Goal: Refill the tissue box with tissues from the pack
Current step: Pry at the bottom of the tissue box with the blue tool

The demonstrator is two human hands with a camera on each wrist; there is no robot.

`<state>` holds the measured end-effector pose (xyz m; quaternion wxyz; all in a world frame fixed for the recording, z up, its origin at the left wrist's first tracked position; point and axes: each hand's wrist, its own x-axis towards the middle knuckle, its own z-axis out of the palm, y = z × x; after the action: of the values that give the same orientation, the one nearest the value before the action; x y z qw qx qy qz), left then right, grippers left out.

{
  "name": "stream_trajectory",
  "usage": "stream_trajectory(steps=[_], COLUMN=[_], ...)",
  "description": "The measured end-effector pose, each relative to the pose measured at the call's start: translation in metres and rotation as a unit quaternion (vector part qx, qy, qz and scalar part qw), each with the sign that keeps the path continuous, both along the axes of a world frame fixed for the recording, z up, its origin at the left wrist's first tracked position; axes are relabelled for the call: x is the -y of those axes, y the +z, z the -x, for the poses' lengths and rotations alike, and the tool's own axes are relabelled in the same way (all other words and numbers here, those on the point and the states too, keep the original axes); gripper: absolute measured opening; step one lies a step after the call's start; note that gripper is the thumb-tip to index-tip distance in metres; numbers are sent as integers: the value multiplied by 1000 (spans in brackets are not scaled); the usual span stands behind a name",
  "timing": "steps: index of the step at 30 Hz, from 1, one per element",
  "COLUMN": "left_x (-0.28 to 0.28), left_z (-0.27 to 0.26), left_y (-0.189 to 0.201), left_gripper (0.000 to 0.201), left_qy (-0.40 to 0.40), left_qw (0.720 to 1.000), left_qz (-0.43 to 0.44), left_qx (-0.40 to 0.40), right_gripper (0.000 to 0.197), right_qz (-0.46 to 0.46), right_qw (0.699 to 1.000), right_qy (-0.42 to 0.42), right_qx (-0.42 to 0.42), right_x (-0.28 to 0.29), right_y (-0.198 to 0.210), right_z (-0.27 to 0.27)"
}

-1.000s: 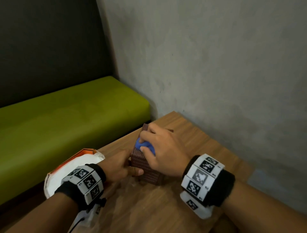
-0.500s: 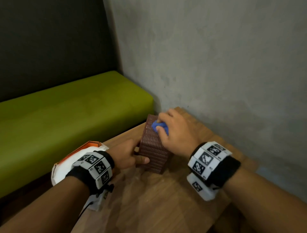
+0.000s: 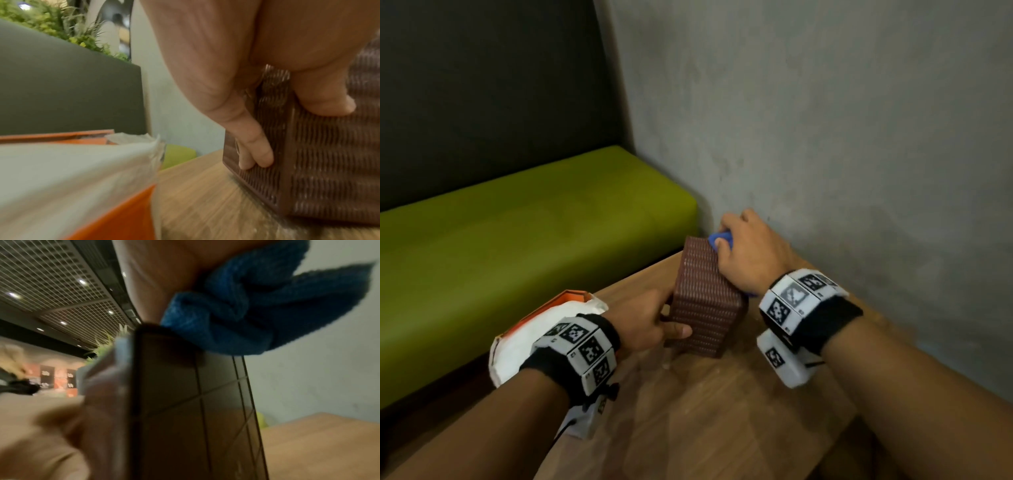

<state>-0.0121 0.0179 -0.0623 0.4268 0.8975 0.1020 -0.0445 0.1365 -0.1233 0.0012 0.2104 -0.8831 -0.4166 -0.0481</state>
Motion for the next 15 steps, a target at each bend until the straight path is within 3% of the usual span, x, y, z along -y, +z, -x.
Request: stream_trajectory(steps=[2,7,11,15], left_x=[-1,2,-1,-12], left_z=[0,7,-6,-19], left_y=[1,1,34,59], left_gripper=[51,45,51,23], left_qy=[10,7,-59,-92], left_qw=[1000,1000,997,994], left_qz=[-9,12,34,-11], left_qx=[-4,16,22,-61], right_gripper=[14,12,9,16], right_qz=[3,-31,-72,-70], right_qw=[1000,990,994,994], right_qy=[12,140,80,73], right_qx=[7,-5,-19,-36], right_x=[-7,18,20,17], right_y=[1,-2,15,23], right_z=[7,45,11,0])
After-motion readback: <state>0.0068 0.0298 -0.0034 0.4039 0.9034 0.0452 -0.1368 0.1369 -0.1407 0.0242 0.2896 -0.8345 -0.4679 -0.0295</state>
